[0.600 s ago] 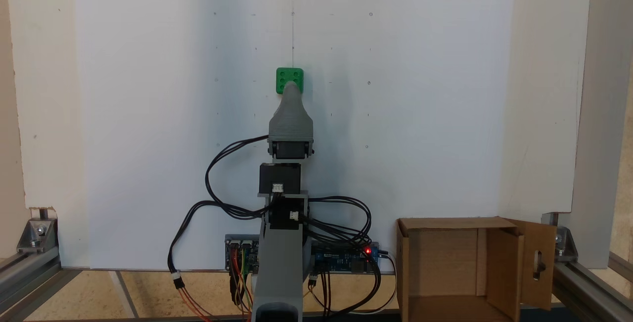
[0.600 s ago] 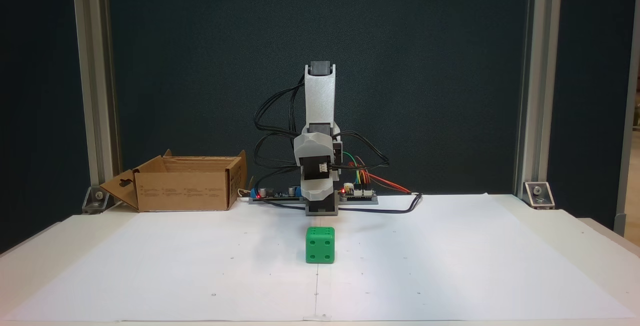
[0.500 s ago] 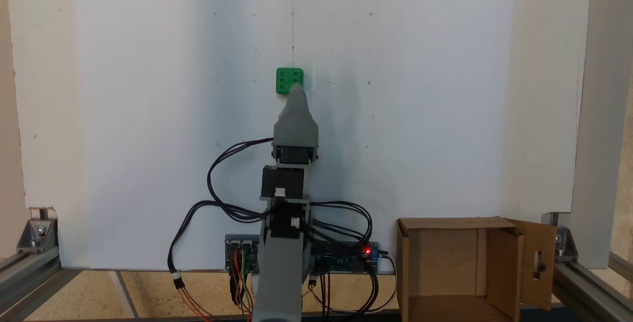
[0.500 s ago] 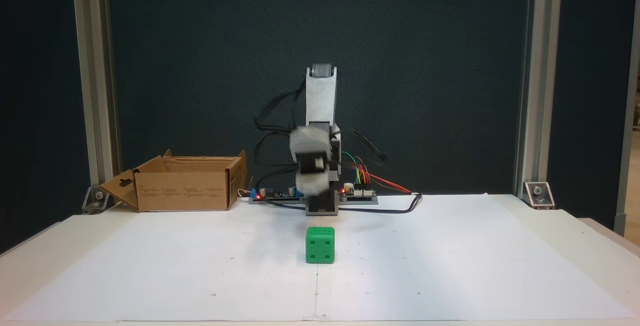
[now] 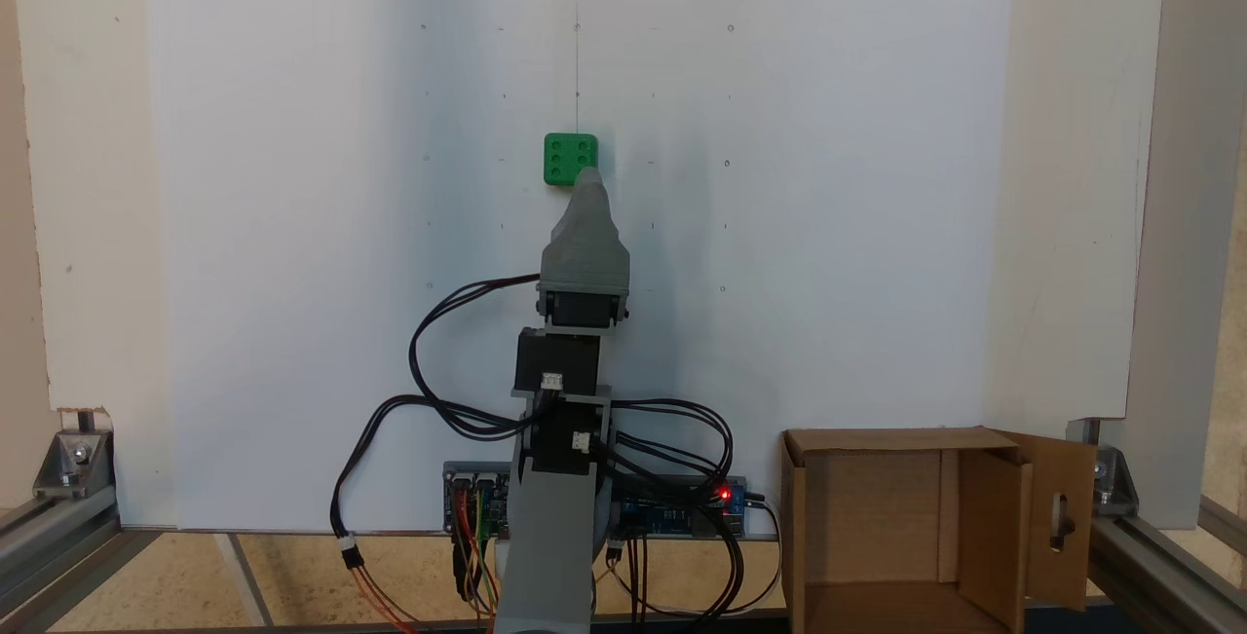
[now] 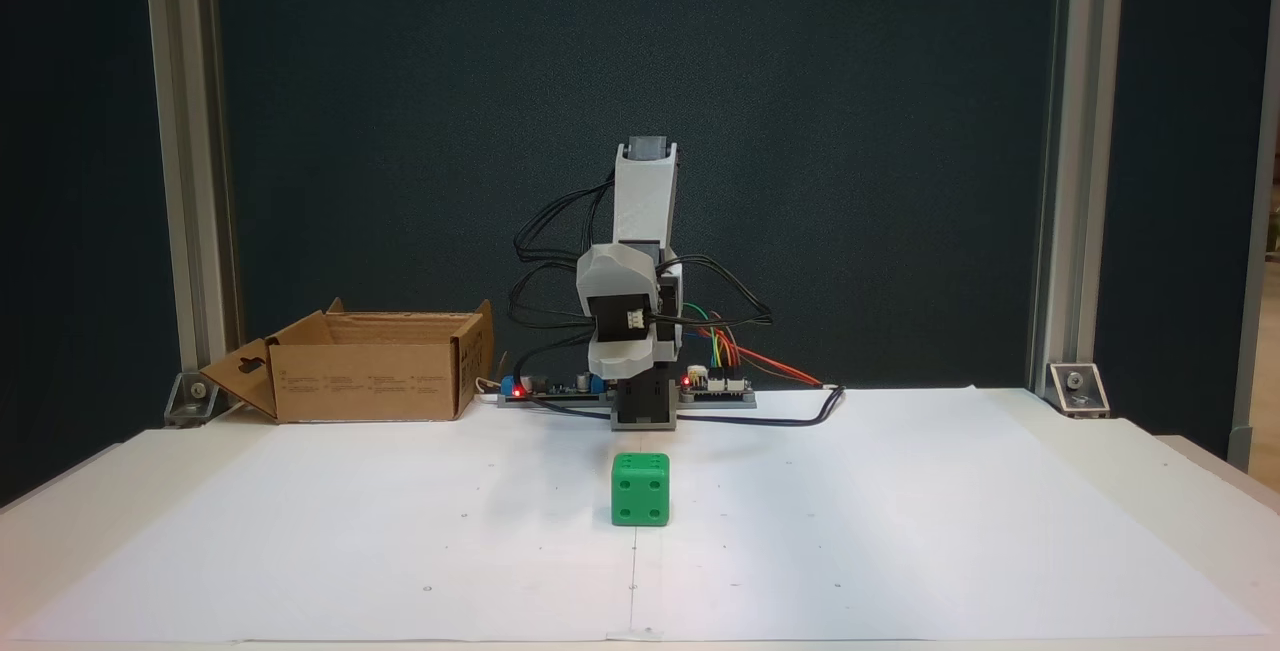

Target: Grasp a green dice and put it in the bin.

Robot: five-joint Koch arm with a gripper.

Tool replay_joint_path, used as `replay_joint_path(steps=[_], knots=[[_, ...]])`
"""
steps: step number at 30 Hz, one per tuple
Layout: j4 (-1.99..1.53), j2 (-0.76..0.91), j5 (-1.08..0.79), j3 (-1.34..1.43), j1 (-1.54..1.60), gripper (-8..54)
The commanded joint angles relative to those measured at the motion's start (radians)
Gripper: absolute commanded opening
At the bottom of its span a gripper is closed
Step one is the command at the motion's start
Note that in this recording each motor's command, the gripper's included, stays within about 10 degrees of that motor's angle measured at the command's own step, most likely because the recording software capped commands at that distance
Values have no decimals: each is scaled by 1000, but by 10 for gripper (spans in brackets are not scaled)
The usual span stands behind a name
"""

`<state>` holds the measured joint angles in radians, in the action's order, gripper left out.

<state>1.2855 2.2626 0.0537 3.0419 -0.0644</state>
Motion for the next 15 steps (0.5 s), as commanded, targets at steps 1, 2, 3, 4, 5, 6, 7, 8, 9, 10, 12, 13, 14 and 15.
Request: replay_joint_path(steps=[1,2,3,4,5,6,7,8,9,10,12,13,14,15], knots=[[9,97,-11,-6,-2,437],[5,95,-11,-11,-2,437],[-5,97,-11,-15,-5,437],[-17,97,-11,-23,-6,437],[-25,97,-11,-35,-9,436],[-46,97,-11,-57,-14,436],[-80,97,-11,-84,-15,436],[-117,97,-11,-112,-15,436],[-153,97,-11,-140,-14,436],[-189,97,-11,-163,-14,436],[-259,97,-11,-196,-14,437],[-310,97,-11,-222,-17,437],[-379,97,-11,-253,-23,437],[-457,97,-11,-290,-26,437]])
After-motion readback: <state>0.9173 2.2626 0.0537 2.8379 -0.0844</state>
